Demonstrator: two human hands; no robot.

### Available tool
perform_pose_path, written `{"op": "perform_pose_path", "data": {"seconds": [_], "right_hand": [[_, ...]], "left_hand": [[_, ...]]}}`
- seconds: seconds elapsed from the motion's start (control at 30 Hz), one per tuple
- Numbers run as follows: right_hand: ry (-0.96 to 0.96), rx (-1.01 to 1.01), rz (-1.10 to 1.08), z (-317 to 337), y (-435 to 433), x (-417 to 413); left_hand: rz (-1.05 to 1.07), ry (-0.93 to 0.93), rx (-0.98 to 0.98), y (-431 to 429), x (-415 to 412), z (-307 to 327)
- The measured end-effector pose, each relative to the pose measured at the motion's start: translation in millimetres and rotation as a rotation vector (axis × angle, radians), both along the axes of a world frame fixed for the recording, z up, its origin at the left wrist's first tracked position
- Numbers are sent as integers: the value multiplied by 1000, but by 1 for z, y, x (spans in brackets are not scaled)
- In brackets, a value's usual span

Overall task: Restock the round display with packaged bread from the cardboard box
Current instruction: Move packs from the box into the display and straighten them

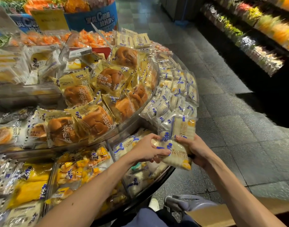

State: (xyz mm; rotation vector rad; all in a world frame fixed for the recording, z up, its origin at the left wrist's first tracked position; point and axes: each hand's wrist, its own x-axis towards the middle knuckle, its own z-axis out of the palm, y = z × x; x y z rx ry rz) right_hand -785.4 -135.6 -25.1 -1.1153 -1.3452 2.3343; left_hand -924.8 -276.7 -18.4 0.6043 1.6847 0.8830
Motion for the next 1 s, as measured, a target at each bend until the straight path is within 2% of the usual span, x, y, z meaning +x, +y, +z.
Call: {"op": "perform_pose_path", "data": {"seconds": [0.23, 0.37, 0.5, 0.6, 0.73, 0.9, 1.0], "right_hand": [[13, 128, -140, 8, 18, 1], [24, 100, -222, 6, 30, 15], [8, 60, -259, 0, 36, 28], [-13, 38, -253, -8, 32, 34], [-37, -5, -211, -14, 22, 39], [-81, -27, -158, -20, 13, 44], [-86, -45, -123, -22, 10, 47]], "left_hand": [[-121, 0, 32, 15, -33, 26], [-53, 88, 26, 11, -61, 20], [99, 159, -30, 10, -64, -5], [86, 239, 8, 7, -52, -34], [134, 199, 17, 7, -17, -79], [-27, 531, -19, 2, 17, -110], [-187, 807, -49, -2, 27, -118]]}}
